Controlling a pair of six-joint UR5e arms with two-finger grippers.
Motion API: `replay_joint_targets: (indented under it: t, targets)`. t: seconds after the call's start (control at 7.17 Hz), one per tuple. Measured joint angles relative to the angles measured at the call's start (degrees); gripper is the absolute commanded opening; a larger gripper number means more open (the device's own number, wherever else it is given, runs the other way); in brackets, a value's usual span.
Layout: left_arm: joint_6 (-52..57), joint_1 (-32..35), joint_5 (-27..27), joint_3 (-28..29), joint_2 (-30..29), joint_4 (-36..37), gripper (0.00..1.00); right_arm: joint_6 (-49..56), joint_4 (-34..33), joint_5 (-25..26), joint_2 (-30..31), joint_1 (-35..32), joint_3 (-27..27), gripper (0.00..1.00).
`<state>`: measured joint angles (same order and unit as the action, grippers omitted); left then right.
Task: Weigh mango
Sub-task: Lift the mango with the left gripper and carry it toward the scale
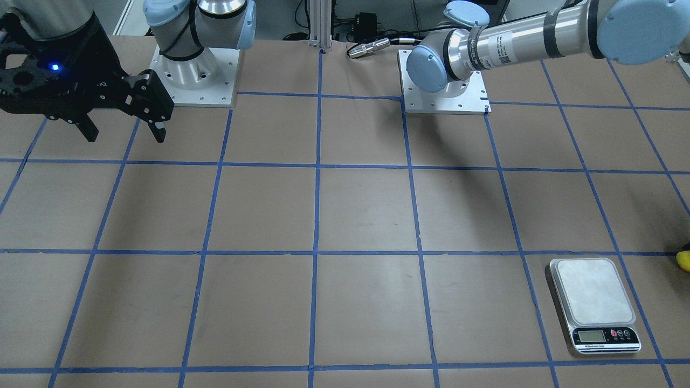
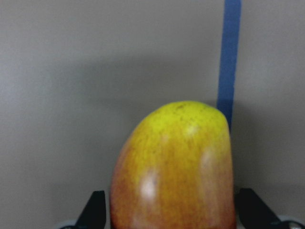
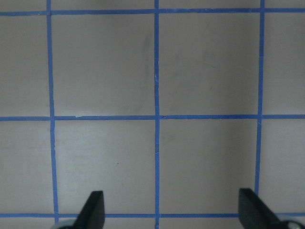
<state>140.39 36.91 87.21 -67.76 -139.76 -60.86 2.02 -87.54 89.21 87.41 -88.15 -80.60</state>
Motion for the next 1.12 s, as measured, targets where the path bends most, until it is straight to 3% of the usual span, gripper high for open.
replay_joint_targets:
  t: [0.28,0.42,1.12]
  targets:
    - [0.41,0.00,-0.02,0.06,-0.06,0.04,0.18,0.00,0.00,-0.04,-0.03,0.00,0.00,1.00]
    - [1.02,0.00,-0.02,0.07,0.06,0.04,0.06,0.00,0.00,-0.02,-0.04,0.00,0.00,1.00]
    - [1.33,2.46,0.10,-0.36,4.80,-1.30,0.02,0.00,0.00,0.00,0.00,0.00,0.00,1.00]
